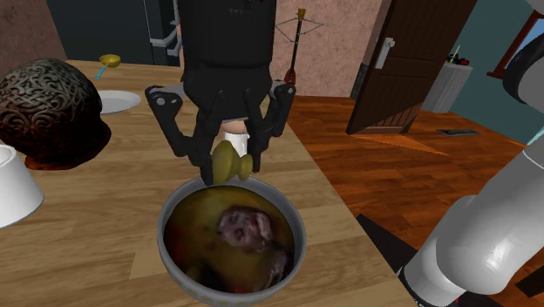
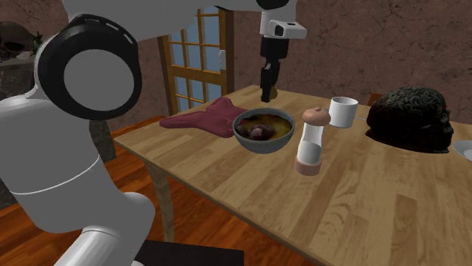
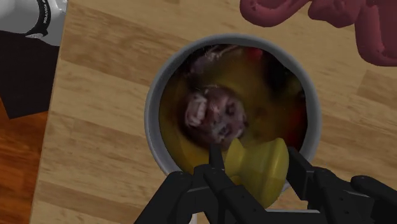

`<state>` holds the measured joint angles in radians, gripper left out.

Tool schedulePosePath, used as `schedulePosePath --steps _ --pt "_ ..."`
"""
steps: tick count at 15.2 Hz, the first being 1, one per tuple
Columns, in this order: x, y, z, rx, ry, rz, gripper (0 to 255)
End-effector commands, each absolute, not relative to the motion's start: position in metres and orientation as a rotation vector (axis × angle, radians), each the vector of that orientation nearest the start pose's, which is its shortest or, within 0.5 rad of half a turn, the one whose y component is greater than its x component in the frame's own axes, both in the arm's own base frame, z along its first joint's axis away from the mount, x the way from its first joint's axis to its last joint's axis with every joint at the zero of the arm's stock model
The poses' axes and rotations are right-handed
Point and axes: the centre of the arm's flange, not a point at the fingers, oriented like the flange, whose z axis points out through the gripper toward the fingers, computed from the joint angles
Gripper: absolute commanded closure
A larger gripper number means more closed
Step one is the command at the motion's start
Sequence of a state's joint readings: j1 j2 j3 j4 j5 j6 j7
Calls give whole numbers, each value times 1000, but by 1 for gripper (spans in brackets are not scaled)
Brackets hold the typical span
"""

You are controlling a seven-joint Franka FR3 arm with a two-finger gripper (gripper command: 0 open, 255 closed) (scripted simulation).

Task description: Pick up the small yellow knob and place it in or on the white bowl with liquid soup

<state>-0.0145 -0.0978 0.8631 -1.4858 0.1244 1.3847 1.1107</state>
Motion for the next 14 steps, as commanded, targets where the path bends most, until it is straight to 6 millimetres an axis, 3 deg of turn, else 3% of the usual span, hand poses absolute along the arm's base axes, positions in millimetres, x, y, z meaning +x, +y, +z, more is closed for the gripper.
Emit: schedulePosePath --steps 1,12,14 --pt "311 417 673 -3119 387 96 255" --pt "311 417 615 -3119 387 96 255" --pt "311 417 615 -3119 387 96 255"
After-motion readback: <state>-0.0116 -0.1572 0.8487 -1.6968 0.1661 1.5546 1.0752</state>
